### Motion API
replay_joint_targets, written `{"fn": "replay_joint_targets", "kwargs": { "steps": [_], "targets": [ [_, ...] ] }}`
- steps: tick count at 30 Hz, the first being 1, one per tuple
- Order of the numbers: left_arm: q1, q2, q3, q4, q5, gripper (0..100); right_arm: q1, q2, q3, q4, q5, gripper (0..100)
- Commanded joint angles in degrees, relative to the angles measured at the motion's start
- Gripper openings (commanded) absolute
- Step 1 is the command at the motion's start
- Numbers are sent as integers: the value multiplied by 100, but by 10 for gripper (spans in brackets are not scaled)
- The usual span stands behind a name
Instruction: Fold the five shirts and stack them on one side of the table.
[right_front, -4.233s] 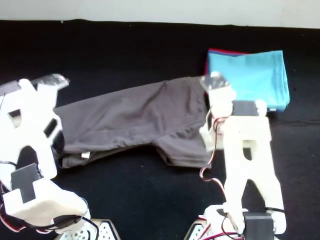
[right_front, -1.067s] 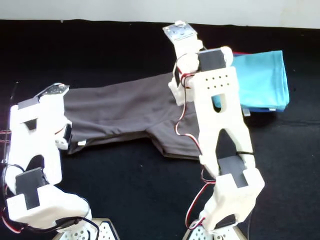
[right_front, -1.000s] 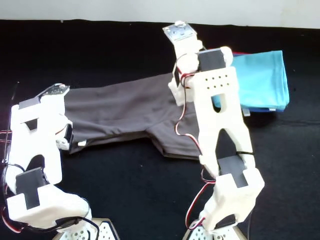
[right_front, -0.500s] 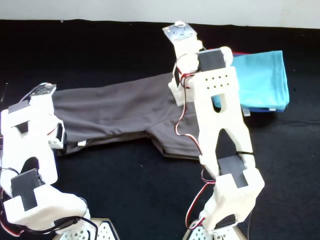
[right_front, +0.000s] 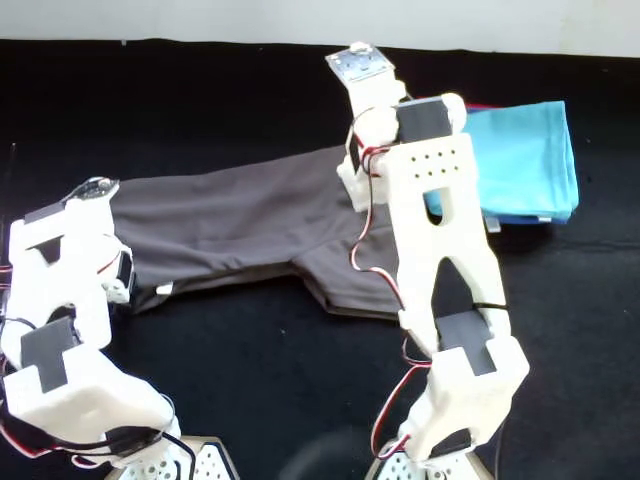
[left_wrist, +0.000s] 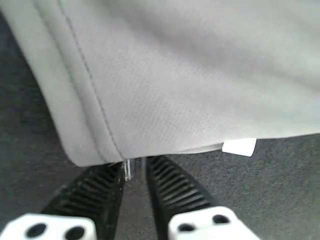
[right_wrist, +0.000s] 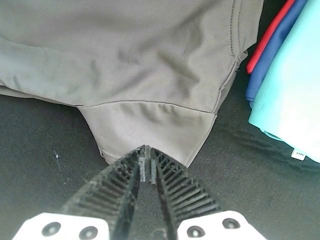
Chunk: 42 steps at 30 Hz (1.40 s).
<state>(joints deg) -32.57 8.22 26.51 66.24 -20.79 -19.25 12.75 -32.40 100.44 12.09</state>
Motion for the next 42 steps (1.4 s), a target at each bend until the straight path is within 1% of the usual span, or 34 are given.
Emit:
{"fn": "replay_joint_targets", "kwargs": {
  "steps": [1, 4, 12, 16, 18, 21, 23, 26, 28, 30, 32, 36, 39, 42],
  "targets": [
    [-101, 4, -295, 352, 26, 9, -13, -303, 4, 48, -26, 6],
    [-347, 4, -400, 624, -26, 9, -13, -303, 4, 48, -26, 6],
    [-1147, 4, -444, 1090, -1037, 9, -13, -303, 4, 40, -26, 6],
    [-1174, 66, -444, 1064, -1530, 15, -22, -303, 4, 40, -26, 6],
    [-1138, 31, -444, 1081, -1609, 40, -31, -303, 4, 40, -26, 6],
    [-1156, -4, -690, 1187, -1609, 111, -31, -312, 4, 40, -26, 6],
    [-1182, -4, -1103, 1600, -1609, 146, -31, -321, 4, 48, -26, 6],
    [-1174, 4, -1965, 2312, -1591, 153, -31, -321, 4, 48, -26, 6],
    [-1130, 57, -2352, 2462, -1556, 153, -31, -321, 4, 48, -26, 6],
    [-1024, 101, -2431, 2338, -1310, 153, -31, -321, 4, 40, -26, 6],
    [-796, 251, -2273, 2031, -1213, 153, -40, -321, -4, 40, -26, 6],
    [-444, 787, -2114, 1697, -879, 153, -40, -321, -4, 40, -26, 6],
    [-391, 1077, -2123, 1574, -730, 153, -40, -321, -4, 48, -26, 6],
    [-400, 1130, -2123, 1495, -730, 153, -40, -321, -4, 48, -26, 6]
  ]
}}
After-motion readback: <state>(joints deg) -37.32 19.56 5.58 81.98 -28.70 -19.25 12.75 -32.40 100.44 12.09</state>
